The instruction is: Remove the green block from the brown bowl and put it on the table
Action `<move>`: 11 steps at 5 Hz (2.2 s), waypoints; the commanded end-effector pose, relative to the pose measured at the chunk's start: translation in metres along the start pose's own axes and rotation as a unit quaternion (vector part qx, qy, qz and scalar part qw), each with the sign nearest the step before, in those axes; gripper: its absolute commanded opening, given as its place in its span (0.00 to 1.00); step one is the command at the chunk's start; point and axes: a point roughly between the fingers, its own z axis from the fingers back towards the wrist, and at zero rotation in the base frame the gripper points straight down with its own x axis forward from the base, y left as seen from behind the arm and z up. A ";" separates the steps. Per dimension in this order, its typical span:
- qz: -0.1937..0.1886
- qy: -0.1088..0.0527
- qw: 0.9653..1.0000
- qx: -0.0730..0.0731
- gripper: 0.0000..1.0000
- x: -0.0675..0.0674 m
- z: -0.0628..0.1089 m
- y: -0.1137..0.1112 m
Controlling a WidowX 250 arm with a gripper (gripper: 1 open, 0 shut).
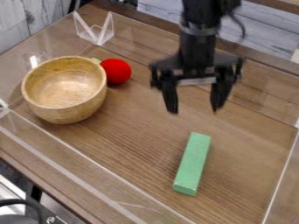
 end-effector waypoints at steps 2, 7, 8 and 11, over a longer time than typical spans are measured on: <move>-0.007 -0.046 0.998 -0.037 1.00 0.049 0.044 0.023; -0.167 -0.053 0.984 -0.024 0.00 0.097 0.002 0.020; -0.142 -0.055 0.988 -0.014 0.00 0.102 -0.007 0.009; -0.159 -0.046 0.986 0.007 0.00 0.103 -0.040 -0.015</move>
